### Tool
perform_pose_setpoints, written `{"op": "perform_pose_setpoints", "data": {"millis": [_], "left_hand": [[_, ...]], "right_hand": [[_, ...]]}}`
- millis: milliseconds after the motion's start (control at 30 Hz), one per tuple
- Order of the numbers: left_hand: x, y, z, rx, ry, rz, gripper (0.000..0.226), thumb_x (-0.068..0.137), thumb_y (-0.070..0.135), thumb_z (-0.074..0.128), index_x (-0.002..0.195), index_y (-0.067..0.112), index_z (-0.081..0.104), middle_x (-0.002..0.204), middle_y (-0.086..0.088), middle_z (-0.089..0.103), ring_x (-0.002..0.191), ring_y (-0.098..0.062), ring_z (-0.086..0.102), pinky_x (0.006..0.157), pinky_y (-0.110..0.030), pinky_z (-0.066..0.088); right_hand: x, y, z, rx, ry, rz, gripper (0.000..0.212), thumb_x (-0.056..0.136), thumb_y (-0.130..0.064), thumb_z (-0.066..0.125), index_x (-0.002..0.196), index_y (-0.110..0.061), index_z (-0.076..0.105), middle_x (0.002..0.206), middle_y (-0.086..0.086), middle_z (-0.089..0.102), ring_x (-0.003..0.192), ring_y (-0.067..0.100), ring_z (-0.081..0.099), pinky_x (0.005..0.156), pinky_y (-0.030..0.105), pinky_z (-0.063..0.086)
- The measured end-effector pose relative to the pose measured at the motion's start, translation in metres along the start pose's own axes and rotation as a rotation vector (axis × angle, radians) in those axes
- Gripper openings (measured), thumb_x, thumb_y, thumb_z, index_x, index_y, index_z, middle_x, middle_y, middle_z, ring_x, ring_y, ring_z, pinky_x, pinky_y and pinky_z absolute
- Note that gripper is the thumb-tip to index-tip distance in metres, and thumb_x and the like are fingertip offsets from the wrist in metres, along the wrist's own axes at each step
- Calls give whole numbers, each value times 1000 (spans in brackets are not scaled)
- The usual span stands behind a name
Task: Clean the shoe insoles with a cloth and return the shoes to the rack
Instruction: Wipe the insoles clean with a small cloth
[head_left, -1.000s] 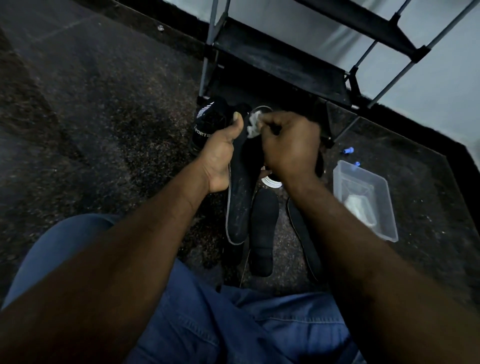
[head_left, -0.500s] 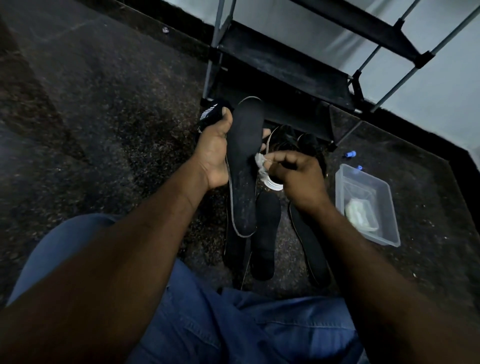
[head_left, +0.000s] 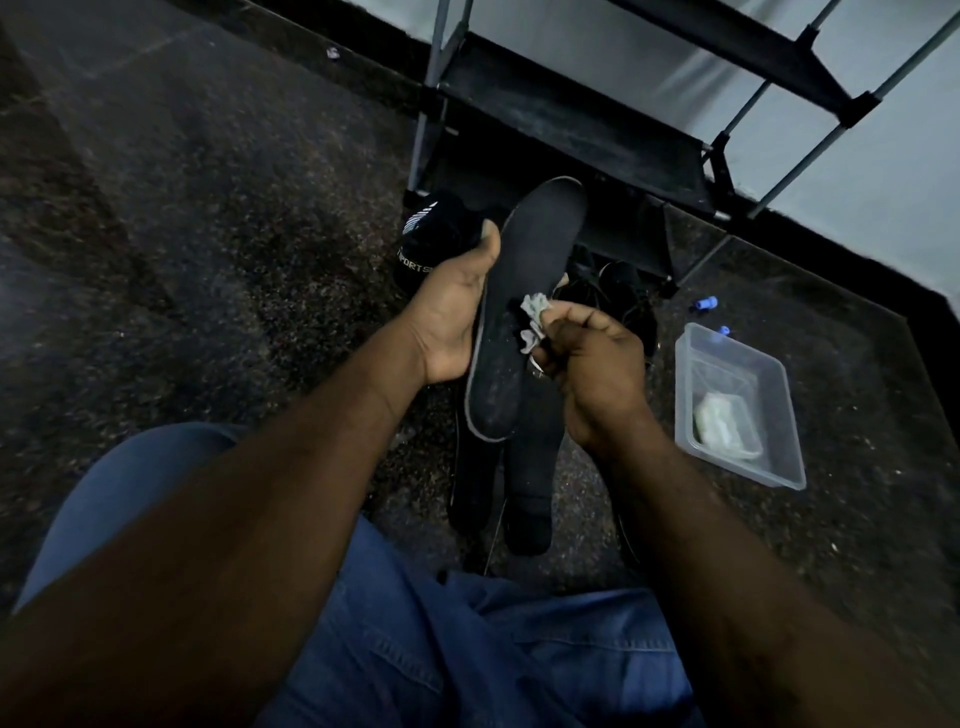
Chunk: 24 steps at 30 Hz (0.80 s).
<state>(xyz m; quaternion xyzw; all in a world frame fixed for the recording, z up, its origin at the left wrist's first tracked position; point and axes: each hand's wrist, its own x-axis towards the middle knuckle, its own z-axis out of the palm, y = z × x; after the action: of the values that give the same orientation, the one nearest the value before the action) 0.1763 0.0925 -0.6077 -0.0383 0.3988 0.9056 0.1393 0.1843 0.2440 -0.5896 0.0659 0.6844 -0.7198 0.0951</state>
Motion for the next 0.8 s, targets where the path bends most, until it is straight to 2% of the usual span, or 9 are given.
{"op": "perform_pose_setpoints", "data": {"millis": [133,233,300,367,467,567,700,800], "left_hand": [[2,0,-6,-35,8,-10,78,106,66,26,151,7,49,151,-18,54,139,-35,51,105,-44,50],[-2,4,-4,-61,21,2,76,107,63,25,150,5,50,150,-19,55,131,-32,57,101,-42,54],[-4,5,-3,-72,29,6,74,107,62,28,149,6,51,147,-19,57,125,-32,60,98,-43,56],[-5,5,-2,-80,43,-23,72,106,63,34,148,8,53,139,-16,63,122,-33,60,107,-52,51],[-7,5,0,-74,34,-55,69,105,60,39,149,8,53,127,-15,67,117,-35,62,109,-62,45],[-9,6,3,-103,-6,-72,67,105,56,41,149,8,51,134,-17,61,124,-38,53,106,-64,46],[-11,7,7,-103,-29,-98,65,104,56,39,152,12,50,142,-18,54,125,-38,52,103,-62,50],[-12,7,6,-98,-43,-98,63,105,56,39,148,12,53,143,-18,56,121,-36,57,97,-58,55]], "right_hand": [[-4,3,0,-195,-44,-121,11,95,-7,70,90,-14,76,84,2,75,75,18,68,78,41,60],[-1,2,-9,-364,53,-284,7,91,-22,71,93,-23,78,94,-3,79,90,24,76,88,54,61],[1,-3,-13,-408,144,-369,7,90,-25,70,91,-27,76,91,-5,78,89,20,75,86,52,61],[5,-13,-16,-460,223,-456,6,91,-21,70,89,-26,74,87,-7,76,85,12,73,85,46,61],[12,-32,-11,-469,215,-593,13,88,-15,75,97,-22,69,86,-7,73,80,7,71,81,38,61],[24,-49,-2,-501,236,-708,25,85,-13,78,106,-18,65,87,-9,71,77,0,69,75,25,59],[45,-59,7,-633,264,-807,15,82,-16,76,93,-26,72,91,-5,74,80,4,70,78,32,60],[51,-50,12,-705,204,-780,13,84,-15,76,89,-26,74,89,-8,74,78,2,70,77,34,61]]}}
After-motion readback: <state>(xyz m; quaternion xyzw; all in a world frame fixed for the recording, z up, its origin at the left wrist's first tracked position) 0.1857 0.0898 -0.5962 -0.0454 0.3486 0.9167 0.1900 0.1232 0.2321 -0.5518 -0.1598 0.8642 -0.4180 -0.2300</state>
